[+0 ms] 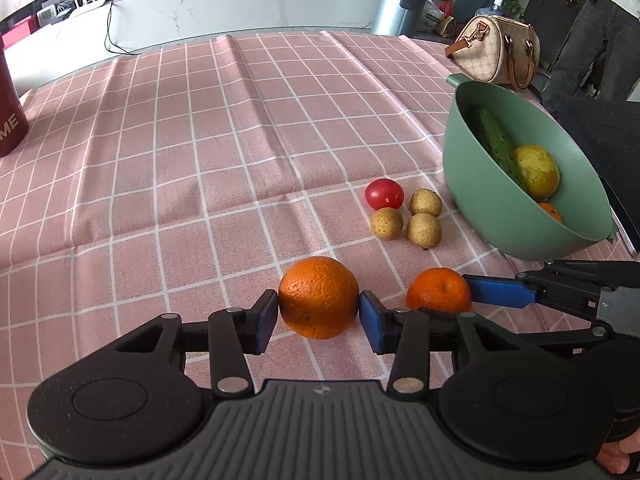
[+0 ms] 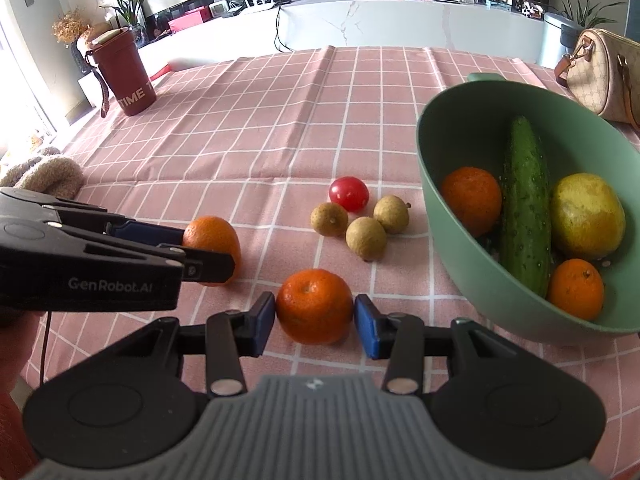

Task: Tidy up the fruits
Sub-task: 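Lift the orange in the left gripper toward the colander while the right gripper carries its orange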

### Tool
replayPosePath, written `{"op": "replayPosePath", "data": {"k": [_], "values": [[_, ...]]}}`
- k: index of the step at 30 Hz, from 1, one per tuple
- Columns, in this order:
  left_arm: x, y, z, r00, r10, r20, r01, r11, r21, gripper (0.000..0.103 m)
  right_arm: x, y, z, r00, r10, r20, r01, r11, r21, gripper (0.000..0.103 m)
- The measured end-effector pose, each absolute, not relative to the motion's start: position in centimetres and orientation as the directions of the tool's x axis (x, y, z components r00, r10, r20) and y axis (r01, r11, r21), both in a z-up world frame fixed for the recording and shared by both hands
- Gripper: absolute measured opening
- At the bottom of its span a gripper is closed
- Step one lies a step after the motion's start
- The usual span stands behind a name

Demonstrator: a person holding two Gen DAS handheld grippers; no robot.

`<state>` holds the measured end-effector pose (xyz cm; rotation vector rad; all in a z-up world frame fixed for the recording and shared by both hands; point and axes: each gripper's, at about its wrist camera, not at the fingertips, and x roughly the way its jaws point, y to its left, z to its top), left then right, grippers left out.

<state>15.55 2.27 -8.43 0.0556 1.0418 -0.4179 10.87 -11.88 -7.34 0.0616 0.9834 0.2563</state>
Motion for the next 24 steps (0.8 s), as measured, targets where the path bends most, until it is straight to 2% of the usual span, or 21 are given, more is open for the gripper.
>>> {"op": "replayPosePath", "data": {"k": [15,24], "values": [[15.5,1.7,-8.6,0.451,-0.295,-0.842,0.354,0.925,-0.135,0.049,11.0,-11.8,-7.5,0.517,0.249,-0.819,-0.191,0.966,0.174,0.039],[13.5,1.4,-6.4,0.44,-0.226,-0.869,0.32,0.944,-0.083,0.049,9.9,-11.6,-5.8,0.505,0.27,-0.82,-0.257,0.954,0.156,0.038]]}}
